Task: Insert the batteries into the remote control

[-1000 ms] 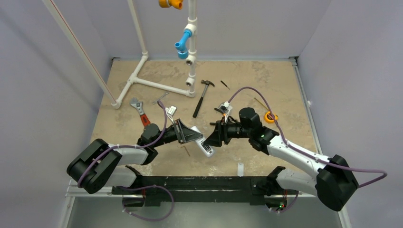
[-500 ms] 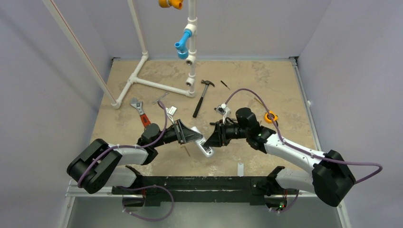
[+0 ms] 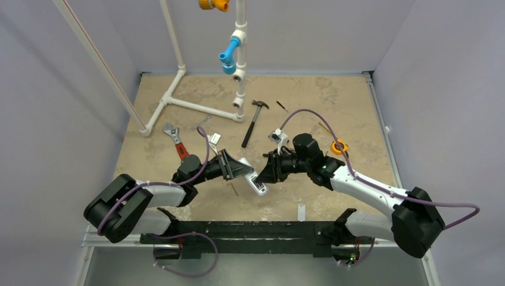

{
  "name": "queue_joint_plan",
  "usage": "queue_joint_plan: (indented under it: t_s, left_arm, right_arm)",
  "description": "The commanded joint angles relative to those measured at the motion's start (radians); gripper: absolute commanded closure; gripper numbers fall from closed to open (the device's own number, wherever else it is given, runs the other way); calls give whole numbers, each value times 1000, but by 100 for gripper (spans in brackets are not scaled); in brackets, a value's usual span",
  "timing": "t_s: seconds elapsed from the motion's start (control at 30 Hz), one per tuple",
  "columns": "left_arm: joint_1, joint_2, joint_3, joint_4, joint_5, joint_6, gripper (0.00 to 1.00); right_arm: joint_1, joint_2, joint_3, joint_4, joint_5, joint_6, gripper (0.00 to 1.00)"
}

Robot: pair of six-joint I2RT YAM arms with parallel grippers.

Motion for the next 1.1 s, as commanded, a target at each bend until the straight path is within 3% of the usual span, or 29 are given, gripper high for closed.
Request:
queue_joint_plan:
  t_s: [0.0,0.1,0.27,0.43,0.7,1.07]
  left_arm:
    - [-5,-17,32,68,34,-3,100]
    - [-6,-16,32,67,33,0,100]
    - [-5,-12,32,67,34,-1,100]
    - [-5,-8,34,73,37,0,100]
    - [-5,3,34,83,37,-2,100]
    - [-5,10,34,88,38,-2,100]
  right_arm:
    - [-10,5,36,-107,197,-58,100]
    - [-10,-8,31,-100,197,-62,100]
    - [-10,-73,3,-39,150,-63,68]
    - [-10,-127,-34,29,94,-54,55]
    - [-10,-109,-53,113,-37,-28,45]
    - [-10,-46,-39,78,-59,-51,43]
